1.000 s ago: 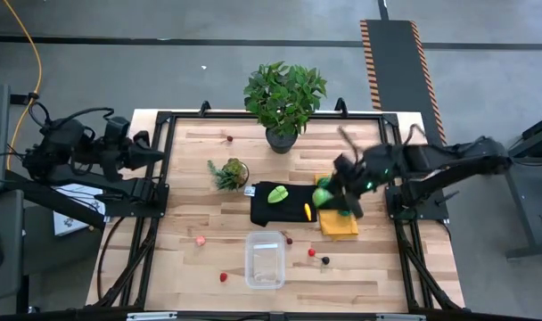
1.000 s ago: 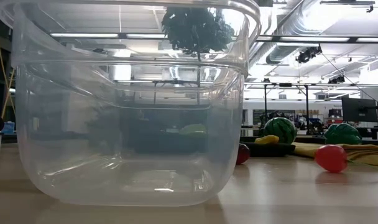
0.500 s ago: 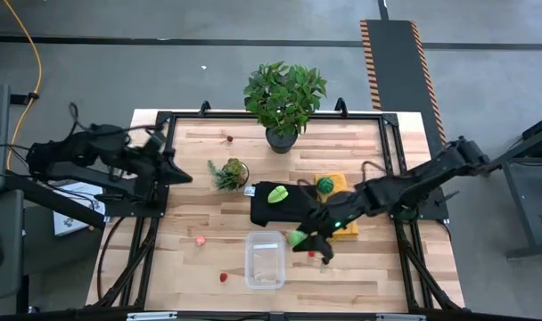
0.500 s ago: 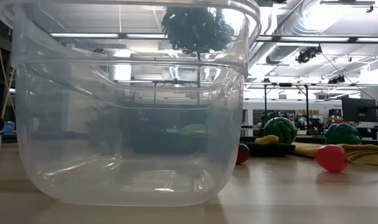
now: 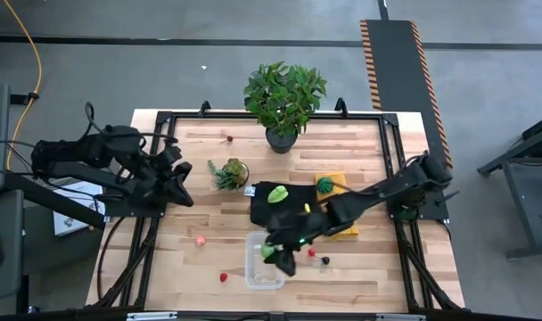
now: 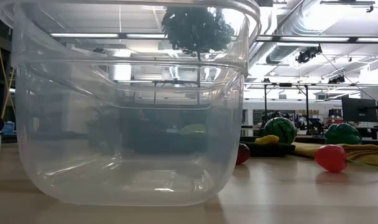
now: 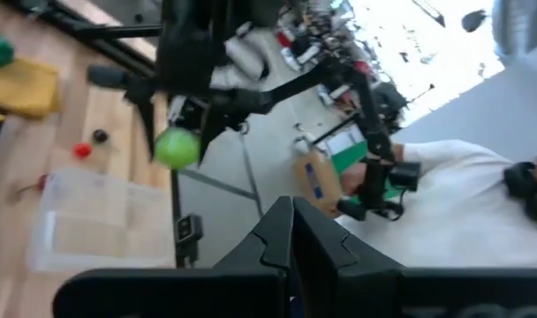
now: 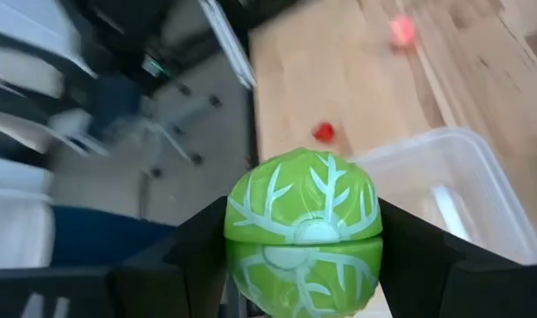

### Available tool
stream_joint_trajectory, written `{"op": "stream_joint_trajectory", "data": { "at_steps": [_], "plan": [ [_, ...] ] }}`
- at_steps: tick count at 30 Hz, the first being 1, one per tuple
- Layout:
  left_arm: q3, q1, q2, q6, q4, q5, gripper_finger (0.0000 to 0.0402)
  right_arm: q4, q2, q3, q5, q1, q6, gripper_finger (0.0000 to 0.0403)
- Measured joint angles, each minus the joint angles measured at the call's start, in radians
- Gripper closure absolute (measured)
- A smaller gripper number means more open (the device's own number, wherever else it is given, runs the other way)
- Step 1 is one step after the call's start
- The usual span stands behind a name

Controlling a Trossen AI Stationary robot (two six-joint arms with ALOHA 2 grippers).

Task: Pick and placing Produce into tupperware
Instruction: Put the cabbage into the bin

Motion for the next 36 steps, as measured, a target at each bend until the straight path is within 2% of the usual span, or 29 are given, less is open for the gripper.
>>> {"op": "stream_joint_trajectory", "data": {
  "at_steps": [11,18,20,30,36],
  "plan": [
    [0.0,0.0,-0.088,0.0,0.011,0.008,0.0401,-0.479,0.351,0.532,0.041,0.0,-0.013,0.0187],
    [0.0,0.0,-0.156,0.0,0.01,0.007,0.0401,-0.735,0.515,0.769,0.106,0.0,0.005,0.0187],
    [0.0,0.0,-0.167,0.0,0.01,0.007,0.0401,-0.77,0.545,0.791,0.109,0.0,0.008,0.0187],
    [0.0,0.001,-0.174,0.027,-0.003,0.019,0.0401,-0.728,0.553,0.68,0.108,0.001,0.054,0.0187],
    [0.0,0.001,-0.173,0.056,-0.061,0.019,0.0401,-0.726,0.566,0.674,0.107,0.001,0.051,0.0187]
  ]
}}
